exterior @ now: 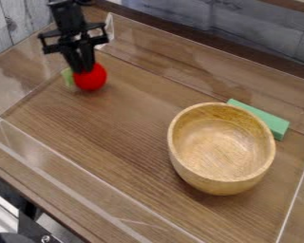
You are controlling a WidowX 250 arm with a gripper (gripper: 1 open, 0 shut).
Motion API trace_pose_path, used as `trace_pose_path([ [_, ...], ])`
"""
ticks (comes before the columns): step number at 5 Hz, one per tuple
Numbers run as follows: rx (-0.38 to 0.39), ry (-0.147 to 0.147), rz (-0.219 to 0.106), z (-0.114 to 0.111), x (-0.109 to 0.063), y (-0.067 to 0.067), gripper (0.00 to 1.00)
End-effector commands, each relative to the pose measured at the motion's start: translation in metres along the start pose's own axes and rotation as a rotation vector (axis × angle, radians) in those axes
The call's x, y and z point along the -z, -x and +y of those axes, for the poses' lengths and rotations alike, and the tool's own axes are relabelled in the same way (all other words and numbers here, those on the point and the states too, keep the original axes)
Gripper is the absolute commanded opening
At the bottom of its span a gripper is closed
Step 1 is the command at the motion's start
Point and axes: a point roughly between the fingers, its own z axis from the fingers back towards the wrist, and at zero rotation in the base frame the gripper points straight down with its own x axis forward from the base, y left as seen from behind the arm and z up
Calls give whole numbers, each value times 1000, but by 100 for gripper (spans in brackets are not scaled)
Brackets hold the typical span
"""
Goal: Move the red fruit to the right
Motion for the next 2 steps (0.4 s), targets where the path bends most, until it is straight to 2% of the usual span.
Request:
trace_pose_path([
  [1,145,14,-71,-37,-26,4,0],
  [2,278,24,-62,-79,-29,12,0],
])
